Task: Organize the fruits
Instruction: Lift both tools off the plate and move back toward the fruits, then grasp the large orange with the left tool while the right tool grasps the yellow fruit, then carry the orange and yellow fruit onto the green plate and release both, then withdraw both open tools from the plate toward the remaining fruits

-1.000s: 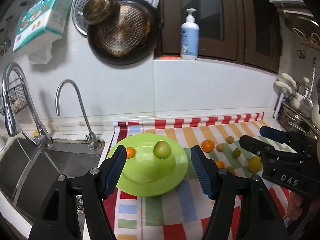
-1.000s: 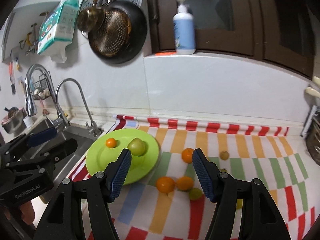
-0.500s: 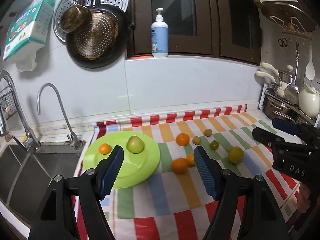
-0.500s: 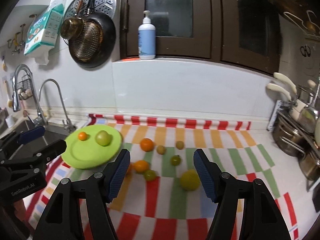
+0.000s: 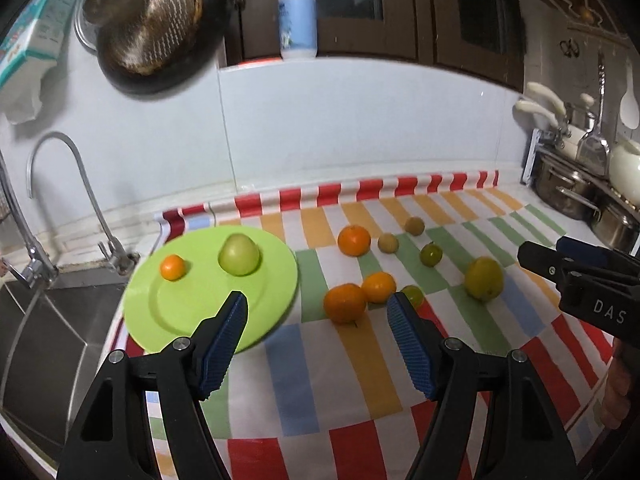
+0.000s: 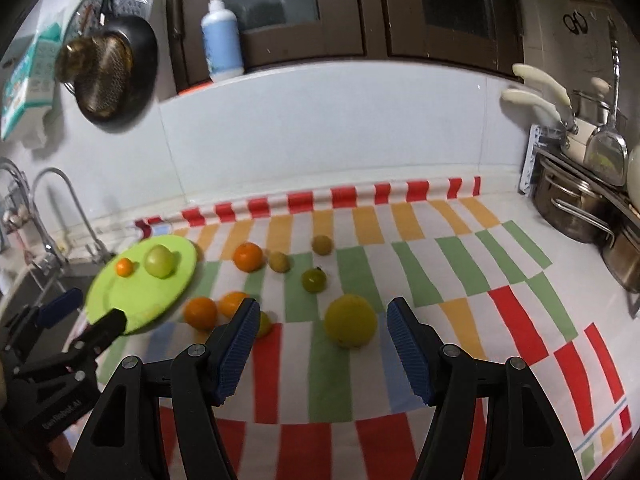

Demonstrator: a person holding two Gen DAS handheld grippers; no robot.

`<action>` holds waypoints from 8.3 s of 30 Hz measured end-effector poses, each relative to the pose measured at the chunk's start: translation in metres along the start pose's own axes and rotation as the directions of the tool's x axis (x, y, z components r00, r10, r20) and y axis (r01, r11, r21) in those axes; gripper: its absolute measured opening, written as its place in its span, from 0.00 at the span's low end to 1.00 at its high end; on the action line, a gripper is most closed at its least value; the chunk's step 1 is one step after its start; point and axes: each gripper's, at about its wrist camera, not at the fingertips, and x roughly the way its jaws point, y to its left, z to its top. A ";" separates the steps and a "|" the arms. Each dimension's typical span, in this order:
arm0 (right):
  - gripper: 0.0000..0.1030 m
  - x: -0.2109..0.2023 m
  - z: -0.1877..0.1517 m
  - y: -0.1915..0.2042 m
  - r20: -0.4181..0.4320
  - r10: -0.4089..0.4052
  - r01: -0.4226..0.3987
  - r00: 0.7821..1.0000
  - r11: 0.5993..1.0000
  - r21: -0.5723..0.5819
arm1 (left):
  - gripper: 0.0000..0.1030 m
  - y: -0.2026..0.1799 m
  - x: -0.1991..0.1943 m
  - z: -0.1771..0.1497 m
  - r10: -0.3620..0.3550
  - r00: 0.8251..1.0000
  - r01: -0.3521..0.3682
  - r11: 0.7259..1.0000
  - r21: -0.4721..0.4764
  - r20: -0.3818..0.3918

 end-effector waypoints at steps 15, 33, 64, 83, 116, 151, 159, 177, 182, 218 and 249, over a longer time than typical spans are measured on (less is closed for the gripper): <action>0.65 0.074 -0.018 -0.009 -0.189 -0.026 0.031 0.982 0.999 0.027 | 0.69 -0.003 0.075 -0.015 -0.019 0.987 0.022 1.000 0.018 -0.161; 0.61 0.113 -0.005 -0.014 -0.228 -0.046 0.040 0.973 0.999 -0.033 | 0.49 -0.010 0.114 0.002 -0.129 0.969 0.133 0.991 0.009 -0.212; 0.49 0.051 0.006 0.023 -0.122 0.046 -0.060 0.991 0.991 -0.118 | 0.39 0.001 0.039 0.017 -0.117 0.987 0.117 0.993 -0.009 -0.108; 0.49 -0.017 0.002 0.072 -0.035 0.150 -0.154 0.988 0.967 -0.202 | 0.39 0.032 -0.041 -0.001 -0.051 0.998 0.049 0.997 -0.064 -0.029; 0.49 -0.005 0.035 0.171 0.004 0.301 -0.287 0.953 0.912 -0.292 | 0.39 0.125 -0.049 0.014 0.091 0.995 -0.087 0.992 -0.091 0.036; 0.49 0.151 0.028 0.224 -0.249 0.303 -0.370 0.920 0.882 -0.293 | 0.39 0.174 0.111 0.005 0.068 0.979 -0.081 0.995 -0.058 -0.193; 0.49 0.170 0.017 0.227 -0.295 0.278 -0.363 0.914 0.885 -0.292 | 0.40 0.176 0.126 0.001 0.064 0.974 -0.076 0.996 -0.048 -0.215; 0.62 0.115 0.040 0.214 -0.157 0.292 -0.326 0.944 0.902 -0.283 | 0.59 0.175 0.061 0.018 0.108 0.988 -0.120 0.987 -0.106 -0.113; 0.62 0.089 0.043 0.205 -0.111 0.301 -0.320 0.947 0.903 -0.285 | 0.61 0.166 0.037 0.020 0.106 0.992 -0.114 0.987 -0.109 -0.074; 0.62 -0.031 0.022 0.087 0.073 0.153 -0.135 0.986 0.969 -0.205 | 0.69 0.050 -0.054 0.023 -0.020 0.994 0.019 1.000 0.005 0.105; 0.60 0.056 -0.010 0.065 -0.132 0.072 -0.098 0.989 0.974 -0.204 | 0.67 0.011 0.052 0.002 -0.233 0.970 0.243 0.915 0.322 -0.070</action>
